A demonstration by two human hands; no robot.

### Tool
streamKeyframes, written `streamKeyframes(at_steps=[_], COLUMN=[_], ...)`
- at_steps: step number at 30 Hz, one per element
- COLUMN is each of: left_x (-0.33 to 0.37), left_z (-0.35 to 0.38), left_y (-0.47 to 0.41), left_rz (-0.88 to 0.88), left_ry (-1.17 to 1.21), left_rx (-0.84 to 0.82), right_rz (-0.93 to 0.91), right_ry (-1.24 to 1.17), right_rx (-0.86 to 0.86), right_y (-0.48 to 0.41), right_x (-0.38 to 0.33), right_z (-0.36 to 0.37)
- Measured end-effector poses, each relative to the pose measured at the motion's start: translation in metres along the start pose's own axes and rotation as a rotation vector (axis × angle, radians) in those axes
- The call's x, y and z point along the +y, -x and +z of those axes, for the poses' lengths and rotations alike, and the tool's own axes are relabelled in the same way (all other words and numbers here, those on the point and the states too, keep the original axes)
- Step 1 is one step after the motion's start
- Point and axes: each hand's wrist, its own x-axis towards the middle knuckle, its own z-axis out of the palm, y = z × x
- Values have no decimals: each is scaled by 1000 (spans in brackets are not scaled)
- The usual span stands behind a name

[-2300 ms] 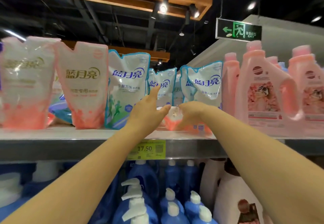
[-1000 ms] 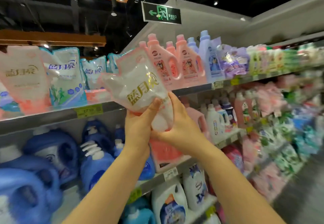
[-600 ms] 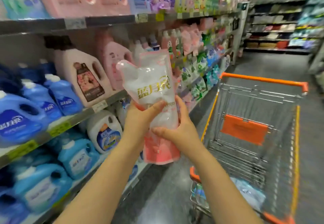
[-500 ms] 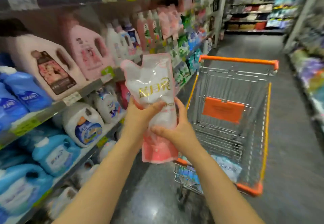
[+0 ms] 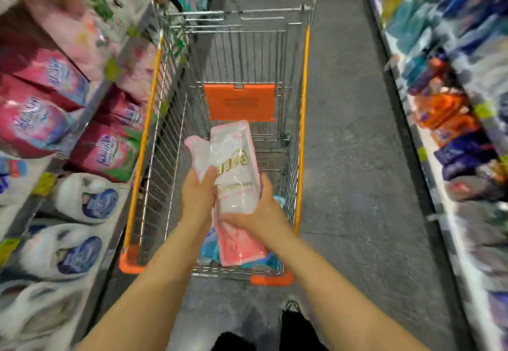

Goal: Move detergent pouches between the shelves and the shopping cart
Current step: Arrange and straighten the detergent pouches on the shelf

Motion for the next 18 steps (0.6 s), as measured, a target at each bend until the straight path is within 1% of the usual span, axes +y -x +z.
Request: streamKeyframes(at_steps=[3, 5, 8, 11, 13, 14, 16, 18], left_x=[-27, -47, -96, -149, -171, -182, -196, -209], left_z=[14, 26, 37, 44, 47, 49, 53, 56], left_y=[-34, -57, -87, -105, -104, -101, -98, -104], left_rz=[-18, -70, -316, -555, -653, -685, -718, -791], left_ry=[-128, -199, -197, -209, -210, -224, -241, -305], left_rx=[-37, -93, -217, -280, -300, -336, -410, -465], right_rz=[108, 203, 390, 556, 647, 681, 742, 771], right_ry=[8, 6, 19, 29, 15, 14, 106, 286], right_rx=[-2, 18, 53, 113, 154, 187, 256, 318], right_y=[-33, -56, -85, -102, -106, -108, -114, -121], right_x=[18, 33, 60, 84, 98, 104, 110, 116], right_z=[4, 10, 21, 31, 39, 43, 51, 63])
